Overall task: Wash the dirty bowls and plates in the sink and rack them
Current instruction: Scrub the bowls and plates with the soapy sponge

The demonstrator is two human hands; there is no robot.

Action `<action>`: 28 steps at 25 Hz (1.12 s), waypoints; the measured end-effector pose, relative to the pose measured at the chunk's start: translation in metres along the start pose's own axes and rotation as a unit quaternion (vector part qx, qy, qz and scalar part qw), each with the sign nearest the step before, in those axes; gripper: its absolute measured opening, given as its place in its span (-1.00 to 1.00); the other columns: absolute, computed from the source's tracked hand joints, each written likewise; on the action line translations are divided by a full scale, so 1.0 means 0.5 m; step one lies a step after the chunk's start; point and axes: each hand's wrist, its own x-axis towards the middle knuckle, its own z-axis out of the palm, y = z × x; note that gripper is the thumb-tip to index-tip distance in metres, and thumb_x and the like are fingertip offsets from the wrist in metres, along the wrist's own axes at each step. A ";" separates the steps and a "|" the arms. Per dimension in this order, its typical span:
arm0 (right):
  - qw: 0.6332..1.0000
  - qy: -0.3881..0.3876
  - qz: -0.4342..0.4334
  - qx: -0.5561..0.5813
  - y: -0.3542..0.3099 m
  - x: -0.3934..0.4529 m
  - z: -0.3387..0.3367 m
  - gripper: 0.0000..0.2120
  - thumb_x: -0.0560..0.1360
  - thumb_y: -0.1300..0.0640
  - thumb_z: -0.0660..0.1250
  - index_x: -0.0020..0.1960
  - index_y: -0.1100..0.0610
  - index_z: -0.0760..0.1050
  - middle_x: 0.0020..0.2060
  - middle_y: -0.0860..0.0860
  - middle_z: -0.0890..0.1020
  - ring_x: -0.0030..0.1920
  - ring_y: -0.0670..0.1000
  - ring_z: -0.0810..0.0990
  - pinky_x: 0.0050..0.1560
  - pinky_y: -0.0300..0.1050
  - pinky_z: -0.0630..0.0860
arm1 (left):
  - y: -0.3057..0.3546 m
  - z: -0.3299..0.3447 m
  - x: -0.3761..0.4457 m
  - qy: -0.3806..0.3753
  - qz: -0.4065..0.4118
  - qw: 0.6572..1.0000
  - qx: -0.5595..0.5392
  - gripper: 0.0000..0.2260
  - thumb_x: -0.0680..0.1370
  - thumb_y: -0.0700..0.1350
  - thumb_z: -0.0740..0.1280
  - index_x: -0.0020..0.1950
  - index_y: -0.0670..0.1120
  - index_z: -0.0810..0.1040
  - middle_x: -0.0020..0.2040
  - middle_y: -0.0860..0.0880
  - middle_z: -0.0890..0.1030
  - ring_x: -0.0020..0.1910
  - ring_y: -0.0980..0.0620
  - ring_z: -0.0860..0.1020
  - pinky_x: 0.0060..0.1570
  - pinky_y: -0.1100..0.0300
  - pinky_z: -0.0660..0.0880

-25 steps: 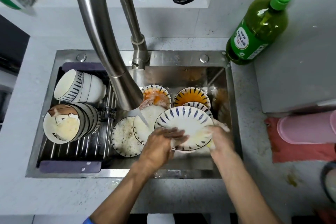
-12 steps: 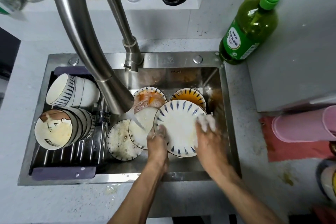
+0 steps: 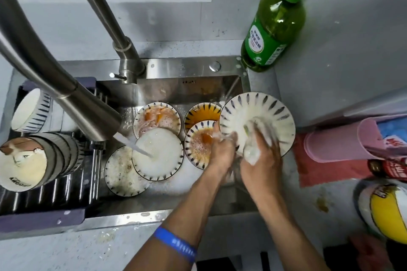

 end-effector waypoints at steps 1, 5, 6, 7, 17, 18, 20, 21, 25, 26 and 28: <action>1.000 0.022 0.007 -0.007 0.003 0.012 -0.009 -0.47 0.41 0.29 0.28 0.39 0.20 0.46 0.41 0.16 0.44 0.47 0.19 0.29 0.46 0.07 0.23 | 0.008 0.030 0.006 0.006 0.005 1.000 0.029 -0.68 0.65 -0.20 0.20 0.39 -0.02 0.31 0.05 -0.03 0.62 -0.06 0.01 0.62 -0.09 0.19 0.62; 1.000 0.017 -0.015 -0.021 0.030 0.008 -0.002 -0.50 0.42 0.41 0.35 0.35 0.24 0.49 0.36 0.19 0.49 0.41 0.24 0.39 0.41 -0.07 0.21 | 0.023 0.059 0.044 0.071 0.002 0.981 0.183 -0.72 0.70 -0.09 0.10 0.41 -0.06 0.20 -0.21 -0.06 0.54 -0.33 0.02 0.50 -0.12 -0.08 0.58; 1.000 0.010 -0.012 -0.017 0.033 0.004 0.007 -0.49 0.41 0.42 0.34 0.35 0.23 0.49 0.35 0.18 0.50 0.40 0.23 0.40 0.41 -0.04 0.24 | 0.018 0.048 0.054 0.061 -0.009 0.971 0.232 -0.66 0.69 -0.09 0.13 0.45 -0.10 0.17 -0.19 -0.07 0.56 -0.26 -0.01 0.56 -0.17 -0.01 0.58; 1.000 0.006 -0.012 -0.016 0.032 0.002 0.014 -0.49 0.41 0.40 0.31 0.36 0.21 0.49 0.35 0.18 0.50 0.40 0.22 0.40 0.41 -0.02 0.26 | 0.021 0.039 0.056 0.041 -0.020 0.967 0.252 -0.61 0.68 -0.10 0.15 0.48 -0.12 0.15 -0.07 -0.09 0.61 -0.11 -0.05 0.61 -0.14 0.09 0.57; 0.982 -0.188 -0.036 -0.004 -0.050 -0.088 0.153 -0.33 0.37 0.38 0.43 0.43 0.04 0.42 0.43 0.01 0.42 0.46 0.10 0.33 0.39 0.13 0.38 | -0.066 -0.422 -0.006 0.358 -0.159 0.906 0.159 -0.75 0.58 -0.24 0.24 0.24 -0.21 0.52 0.17 -0.33 0.60 0.07 -0.21 0.59 0.03 0.07 0.50; 0.977 -0.209 -0.039 -0.012 -0.045 -0.102 0.178 -0.35 0.39 0.37 0.42 0.43 0.03 0.42 0.42 0.02 0.44 0.44 0.10 0.36 0.40 0.09 0.39 | -0.065 -0.453 0.006 0.356 -0.188 0.903 0.152 -0.72 0.61 -0.24 0.23 0.31 -0.26 0.49 0.25 -0.33 0.56 0.19 -0.24 0.56 0.05 0.10 0.47; 0.970 -0.242 -0.005 -0.023 -0.034 -0.126 0.205 -0.38 0.44 0.33 0.38 0.45 -0.02 0.40 0.42 0.03 0.42 0.41 0.06 0.40 0.41 -0.15 0.30 | -0.067 -0.478 0.038 0.285 -0.221 0.929 0.088 -0.77 0.65 -0.22 0.19 0.26 -0.21 0.52 0.35 -0.29 0.50 0.22 -0.18 0.54 0.01 0.16 0.43; 0.968 -0.251 0.010 -0.023 -0.029 -0.134 0.209 -0.39 0.46 0.33 0.36 0.45 -0.03 0.40 0.43 0.03 0.42 0.40 0.05 0.41 0.37 -0.25 0.25 | -0.066 -0.480 0.056 0.263 -0.214 0.939 0.048 -0.84 0.64 -0.23 0.18 0.14 -0.15 0.53 0.36 -0.27 0.49 0.14 -0.14 0.54 -0.01 0.15 0.46; 0.962 -0.267 0.045 0.005 -0.005 -0.150 0.205 -0.44 0.46 0.38 0.32 0.40 0.01 0.46 0.36 0.00 0.49 0.35 0.06 0.46 0.33 -0.11 0.39 | -0.056 -0.478 0.086 0.293 -0.174 0.940 0.005 -0.77 0.53 -0.41 0.11 0.11 -0.33 0.47 -0.20 -0.26 0.56 -0.44 -0.16 0.44 -0.62 0.22 0.43; 0.964 -0.261 0.051 0.013 -0.006 -0.155 0.201 -0.44 0.46 0.38 0.33 0.39 0.00 0.47 0.34 -0.01 0.51 0.32 0.05 0.49 0.29 -0.13 0.41 | -0.044 -0.474 0.078 0.286 -0.167 0.944 0.008 -0.78 0.49 -0.45 0.11 0.07 -0.35 0.48 -0.34 -0.22 0.51 -0.52 -0.12 0.41 -0.65 0.26 0.38; 0.967 -0.241 0.070 0.037 -0.020 -0.163 0.187 -0.46 0.46 0.34 0.36 0.38 -0.04 0.48 0.27 -0.02 0.58 0.21 0.01 0.56 0.20 -0.21 0.42 | -0.023 -0.460 0.053 0.290 -0.173 0.941 0.003 -0.81 0.47 -0.46 0.13 -0.08 -0.29 0.50 -0.33 -0.25 0.51 -0.47 -0.08 0.43 -0.52 0.23 0.44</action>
